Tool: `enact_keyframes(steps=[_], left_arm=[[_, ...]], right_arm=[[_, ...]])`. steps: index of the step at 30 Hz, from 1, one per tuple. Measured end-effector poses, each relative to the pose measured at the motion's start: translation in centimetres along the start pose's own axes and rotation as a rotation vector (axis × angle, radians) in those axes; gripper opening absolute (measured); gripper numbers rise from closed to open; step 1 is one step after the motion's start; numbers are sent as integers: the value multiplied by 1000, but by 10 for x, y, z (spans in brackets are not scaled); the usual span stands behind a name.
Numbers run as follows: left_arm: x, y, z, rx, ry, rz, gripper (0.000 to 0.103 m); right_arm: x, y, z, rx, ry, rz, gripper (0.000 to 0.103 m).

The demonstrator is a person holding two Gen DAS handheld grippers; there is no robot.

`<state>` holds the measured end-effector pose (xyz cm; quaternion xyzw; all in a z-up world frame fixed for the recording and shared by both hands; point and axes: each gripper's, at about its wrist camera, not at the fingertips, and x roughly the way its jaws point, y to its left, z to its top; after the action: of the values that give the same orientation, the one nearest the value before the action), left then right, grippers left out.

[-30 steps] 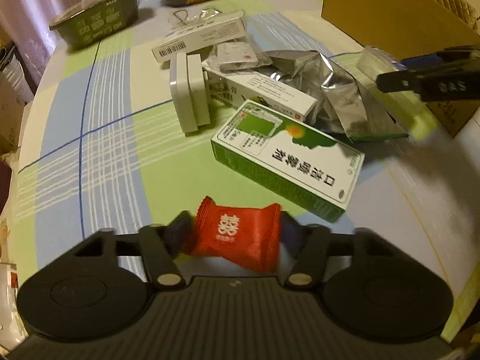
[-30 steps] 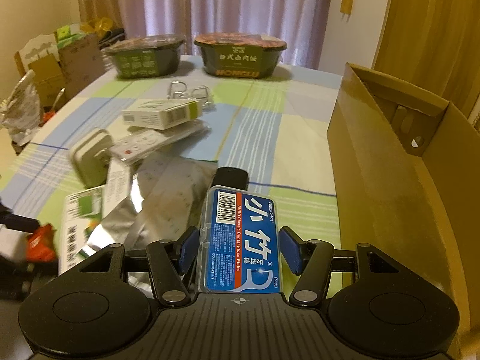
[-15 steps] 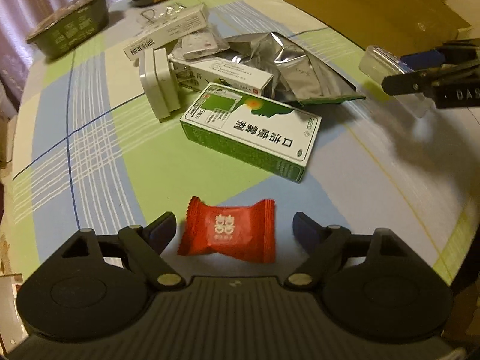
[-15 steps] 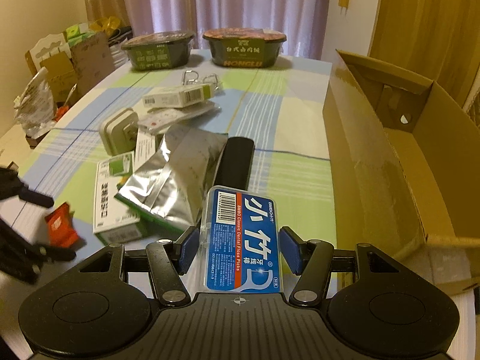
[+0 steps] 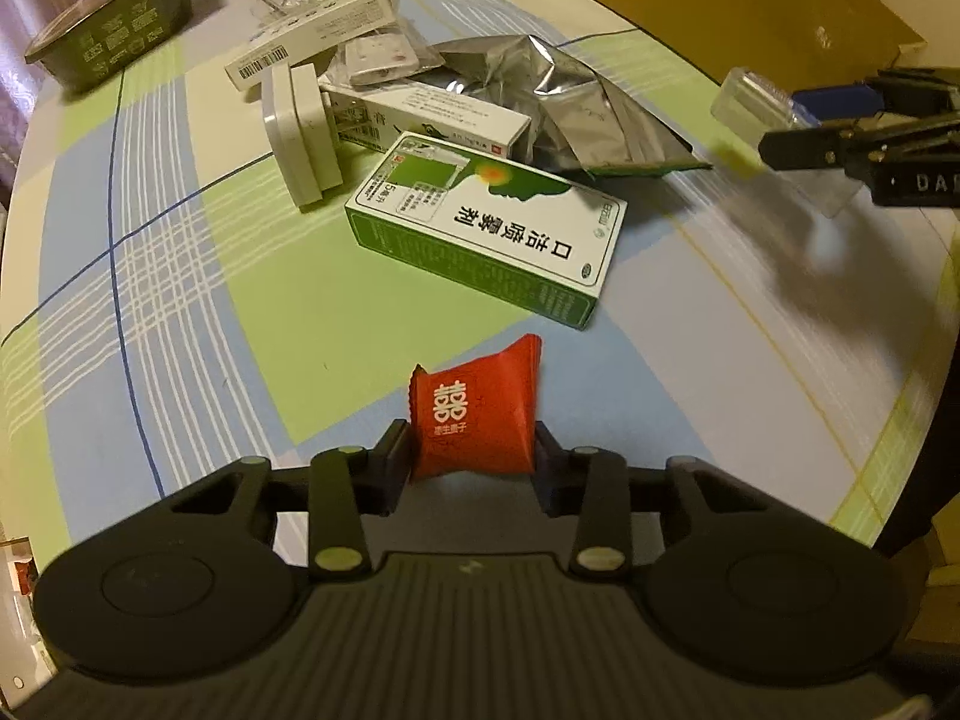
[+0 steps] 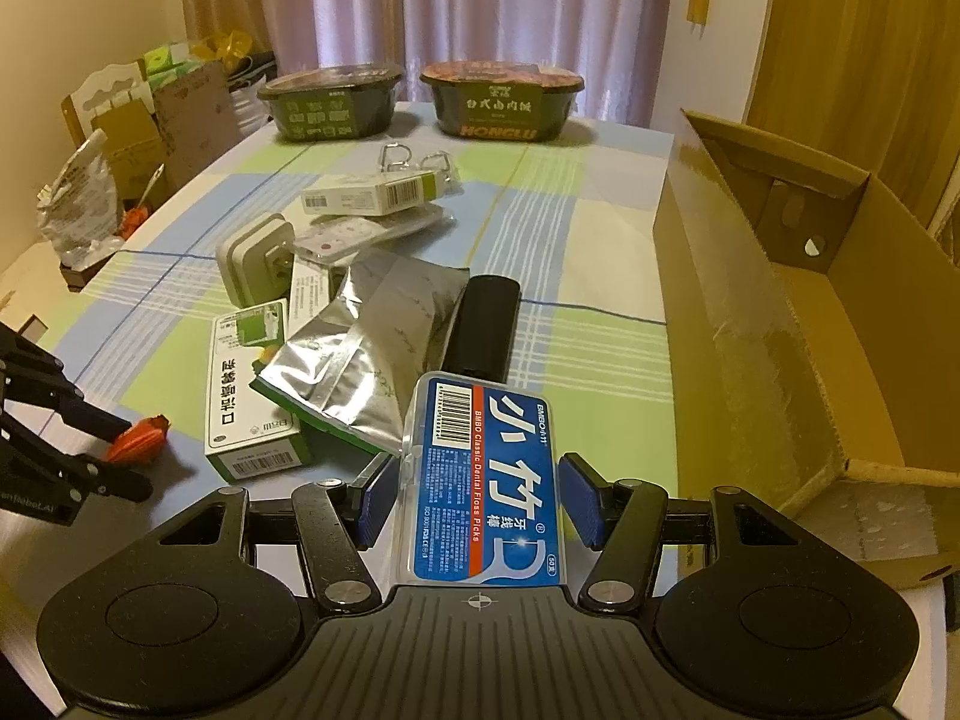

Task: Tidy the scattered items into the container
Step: 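Grasp the red wrapped candy with the left gripper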

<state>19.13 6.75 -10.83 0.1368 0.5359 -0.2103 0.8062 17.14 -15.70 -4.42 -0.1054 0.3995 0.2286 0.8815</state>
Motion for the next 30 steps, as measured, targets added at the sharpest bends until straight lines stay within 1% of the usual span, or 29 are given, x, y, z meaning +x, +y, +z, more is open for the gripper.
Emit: enact_keyframes(steps=[2, 3, 5, 7, 9, 13, 16, 17, 18, 19, 20, 22, 24, 25, 26, 27, 30], left_arm=[[0, 0, 1, -5, 13, -2, 48], [1, 0, 2, -5, 14, -1, 55], [0, 0, 2, -6, 13, -8, 60], [0, 2, 4, -12, 9, -32, 62], [-1, 5, 7, -18, 6, -45, 67], [4, 11, 13, -20, 20, -54, 67], [9, 12, 15, -24, 42, -80, 67], [10, 12, 15, -26, 44, -82, 68], [10, 12, 15, -31, 45, -86, 76], [10, 12, 15, -36, 45, -92, 79], [9, 12, 15, -40, 39, -94, 81], [10, 14, 16, -56, 37, -87, 79], [11, 17, 15, -84, 34, -84, 70], [11, 17, 15, -91, 26, -79, 67], [9, 18, 15, -91, 21, -71, 55], [8, 18, 15, -94, 18, -63, 48], [6, 20, 14, -120, 20, -76, 44]], right_arm=[[-2, 1, -1, -1, -2, -3, 61], [-3, 0, -2, 0, -2, -4, 61], [-4, 1, -4, 4, 1, -7, 61], [-4, 1, -6, 5, 7, -9, 61], [-3, 2, -8, -1, 8, -11, 61], [-2, 3, -8, -5, 5, -7, 61], [0, 4, -7, -8, 7, -5, 61], [0, 4, -7, -8, 7, -4, 61], [0, 4, -7, -9, 6, -5, 61], [0, 4, -7, -10, 6, -6, 61], [0, 5, -7, -11, 5, -6, 61], [1, 5, -8, -10, 7, -5, 61], [1, 5, -8, -11, 9, -4, 61], [1, 5, -9, -12, 10, -4, 61], [1, 5, -9, -12, 11, -5, 61], [1, 5, -9, -11, 10, -5, 61], [0, 5, -8, -11, 7, -5, 61]])
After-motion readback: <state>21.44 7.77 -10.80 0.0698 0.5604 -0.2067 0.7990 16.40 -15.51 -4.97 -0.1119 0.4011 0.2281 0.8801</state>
